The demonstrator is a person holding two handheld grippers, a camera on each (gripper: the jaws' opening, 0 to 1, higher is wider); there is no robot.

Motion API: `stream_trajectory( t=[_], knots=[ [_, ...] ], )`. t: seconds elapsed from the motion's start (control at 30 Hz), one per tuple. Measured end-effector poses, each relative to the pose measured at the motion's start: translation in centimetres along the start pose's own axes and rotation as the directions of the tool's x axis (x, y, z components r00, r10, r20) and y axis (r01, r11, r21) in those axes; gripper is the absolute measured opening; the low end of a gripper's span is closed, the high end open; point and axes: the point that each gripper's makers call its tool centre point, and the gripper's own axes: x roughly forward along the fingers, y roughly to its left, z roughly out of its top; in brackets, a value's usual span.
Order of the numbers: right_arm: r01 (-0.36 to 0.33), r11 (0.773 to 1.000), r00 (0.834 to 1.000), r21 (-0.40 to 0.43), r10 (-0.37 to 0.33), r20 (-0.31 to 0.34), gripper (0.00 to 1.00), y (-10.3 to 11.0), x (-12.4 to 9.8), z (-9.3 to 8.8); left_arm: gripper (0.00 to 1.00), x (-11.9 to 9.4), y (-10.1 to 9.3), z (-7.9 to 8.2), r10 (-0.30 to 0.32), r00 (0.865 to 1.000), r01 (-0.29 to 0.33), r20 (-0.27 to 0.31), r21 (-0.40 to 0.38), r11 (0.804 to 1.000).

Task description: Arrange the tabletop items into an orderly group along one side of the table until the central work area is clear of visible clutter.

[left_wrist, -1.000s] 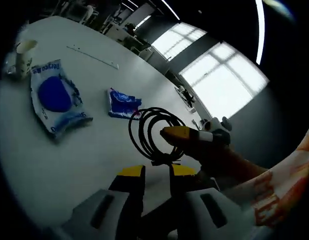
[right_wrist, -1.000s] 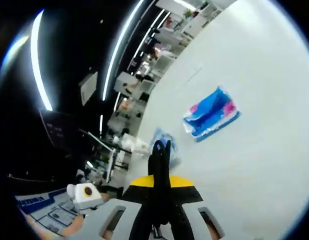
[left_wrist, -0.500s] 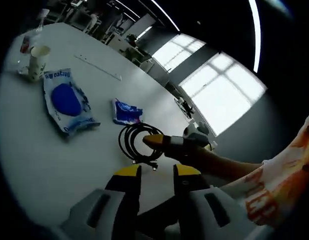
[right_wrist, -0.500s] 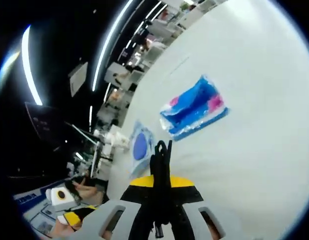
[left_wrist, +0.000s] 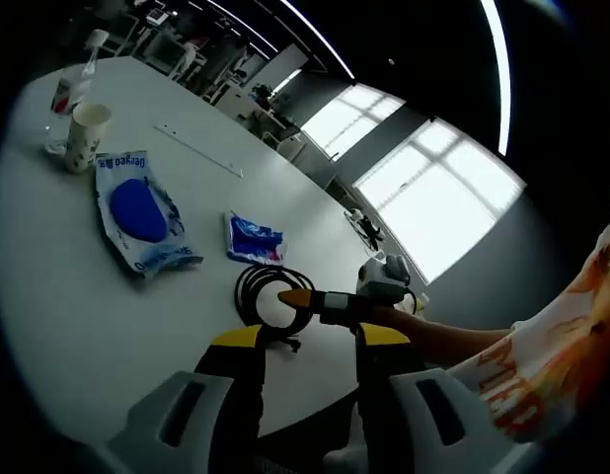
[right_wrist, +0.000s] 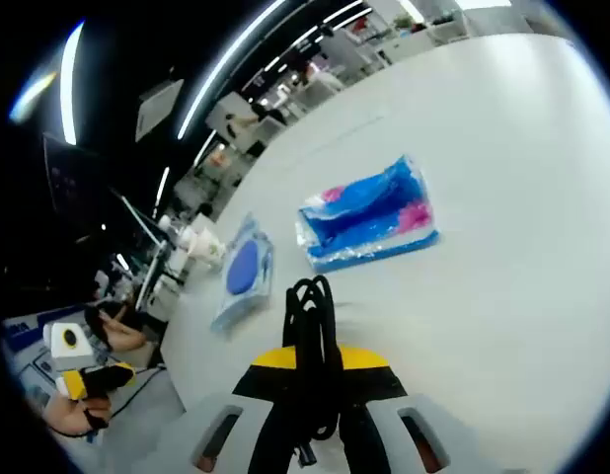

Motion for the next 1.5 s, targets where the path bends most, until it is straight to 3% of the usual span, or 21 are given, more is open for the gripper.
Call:
stream_trajectory(
  t=[0.43,0.6,0.87,1.07,1.27,1.5],
  knots=[
    [0.060,0.998,0.998,-0.031,-0.060,-0.008,0.09,-2.0,-1.6,-0.8,0.40,-0.4,-0.4,0.3,-0.028,0.999,0.029,0.036,-0.027,0.999],
    [0.056,0.997,0.998,-0.061,-0.055,0.023,0.12,-1.6,-2.7,-0.7,0.50,-0.3,-0.2,0.5,-0.018,0.999,0.018,0.033,-0.014,1.000],
    [0.055,0.986,0.996,-0.155,-0.044,0.076,0.34,0.0,-4.2,-0.4,0.58,-0.3,1.0,0.0,0.032,0.999,-0.032,0.008,0.018,0.999],
    [0.047,0.989,0.994,-0.141,-0.032,0.107,0.43,0.7,-4.9,-0.8,0.68,-0.6,1.9,-0.1,0.057,0.998,-0.057,0.007,0.005,0.998],
    [0.074,0.990,0.990,-0.117,-0.058,0.132,0.60,0.9,-6.2,-1.9,0.72,-1.4,3.5,0.7,0.097,0.995,-0.097,0.010,0.010,0.995],
    [0.057,0.996,0.991,-0.065,-0.049,0.125,0.62,1.5,-6.9,-3.4,0.73,-2.9,5.3,2.8,0.151,0.988,-0.152,0.042,0.022,0.988]
  ],
)
